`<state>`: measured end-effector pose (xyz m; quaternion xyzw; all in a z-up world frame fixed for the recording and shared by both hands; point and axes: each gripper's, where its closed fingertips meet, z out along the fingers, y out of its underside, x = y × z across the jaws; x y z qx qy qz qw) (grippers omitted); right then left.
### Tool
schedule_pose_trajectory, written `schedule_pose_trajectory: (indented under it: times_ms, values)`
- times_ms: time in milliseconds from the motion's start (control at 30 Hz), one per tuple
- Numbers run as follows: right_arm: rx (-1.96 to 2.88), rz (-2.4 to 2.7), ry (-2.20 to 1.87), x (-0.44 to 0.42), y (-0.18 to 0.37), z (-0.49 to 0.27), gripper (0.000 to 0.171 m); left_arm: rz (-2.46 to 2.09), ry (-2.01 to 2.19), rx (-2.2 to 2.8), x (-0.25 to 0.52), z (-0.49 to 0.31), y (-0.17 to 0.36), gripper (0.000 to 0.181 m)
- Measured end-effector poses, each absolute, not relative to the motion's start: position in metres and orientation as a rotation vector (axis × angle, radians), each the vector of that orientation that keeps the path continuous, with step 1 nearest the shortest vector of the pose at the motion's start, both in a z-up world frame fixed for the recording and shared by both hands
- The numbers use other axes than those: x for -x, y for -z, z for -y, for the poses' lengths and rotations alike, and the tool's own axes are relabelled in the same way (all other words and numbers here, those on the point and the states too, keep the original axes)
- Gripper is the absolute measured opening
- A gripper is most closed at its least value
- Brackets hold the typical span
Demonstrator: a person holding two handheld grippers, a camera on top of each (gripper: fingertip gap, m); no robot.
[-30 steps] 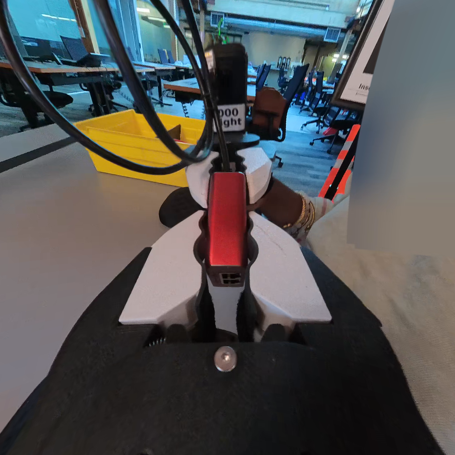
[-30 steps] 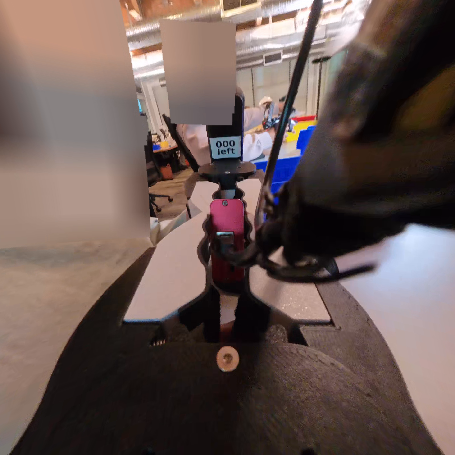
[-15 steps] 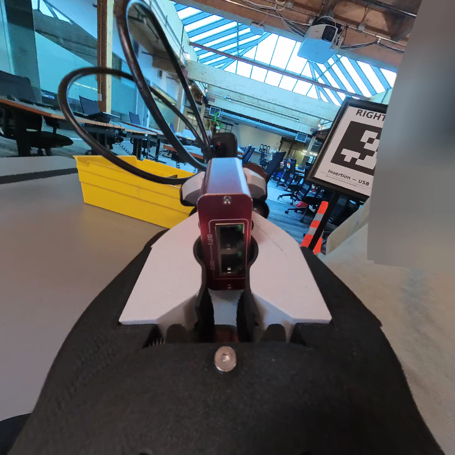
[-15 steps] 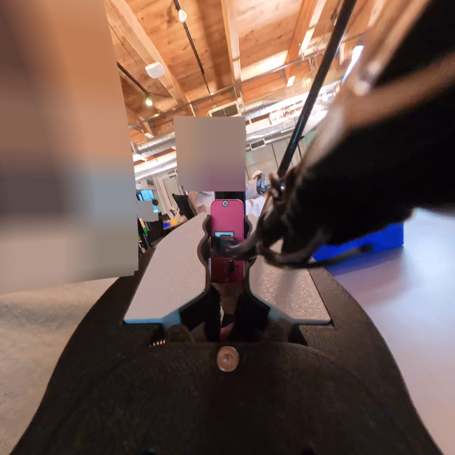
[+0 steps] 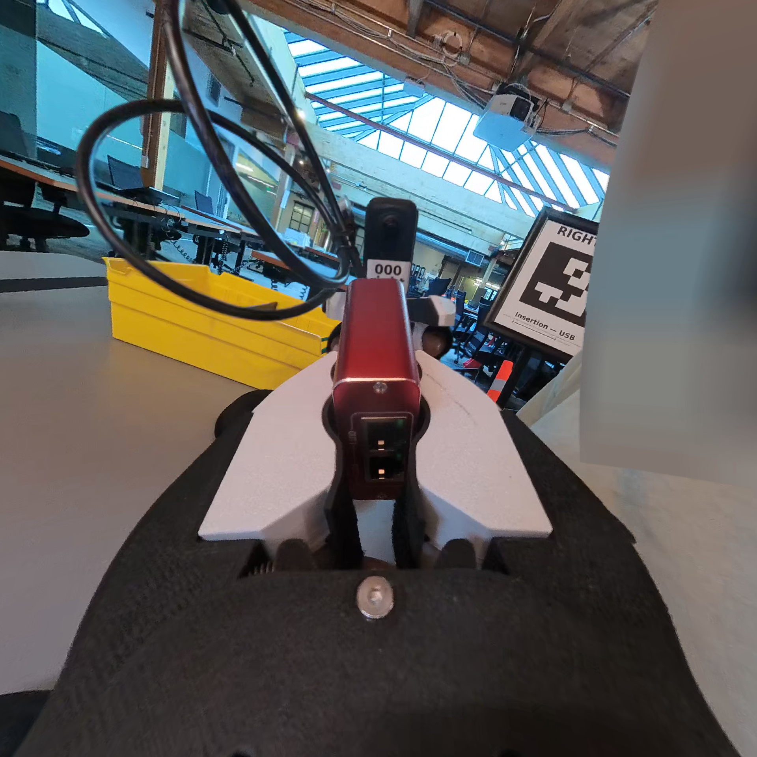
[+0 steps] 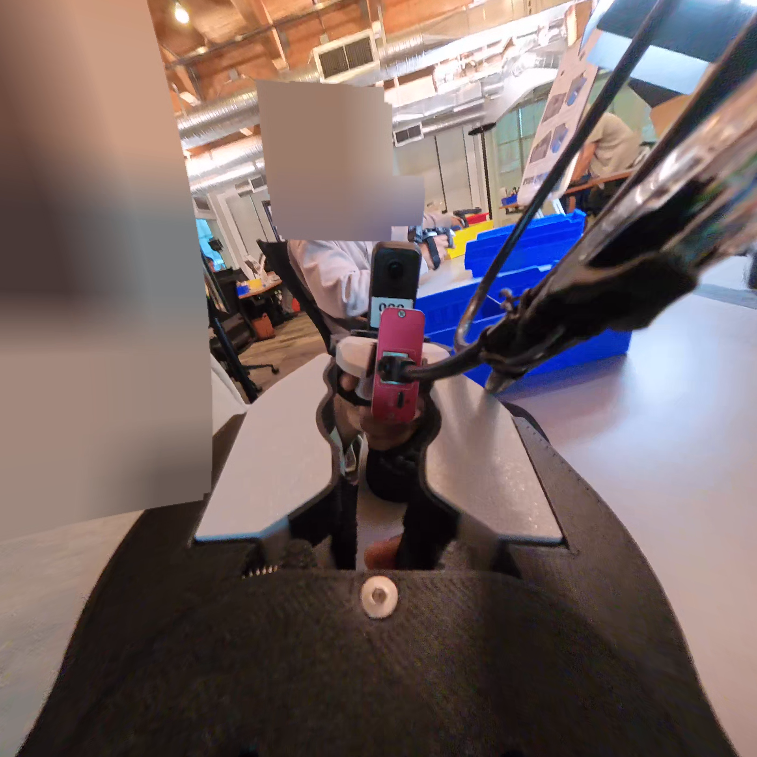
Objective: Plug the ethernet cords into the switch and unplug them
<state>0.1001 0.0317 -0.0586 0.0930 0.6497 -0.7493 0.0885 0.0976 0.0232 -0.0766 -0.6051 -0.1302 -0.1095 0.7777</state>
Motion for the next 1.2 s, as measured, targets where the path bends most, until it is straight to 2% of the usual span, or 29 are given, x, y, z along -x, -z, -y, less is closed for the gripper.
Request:
schedule_pose_trajectory:
  times_ms: [467,833,1200]
  values:
    - [-0.194,-2.121,2.124,-0.108,0.075,-0.026,0.019,0.193,0.141,1.454,-0.110,-0.025,0.084,0.028]
    - [-0.161,-2.018,2.138,-0.113,0.069,-0.025,0.017,0.158,0.094,1.491,-0.115,-0.026,0.084,0.029]
    - [-0.163,-2.267,2.181,-0.105,0.075,-0.025,0.021,0.176,0.018,1.538,-0.109,-0.027,0.090,0.029]
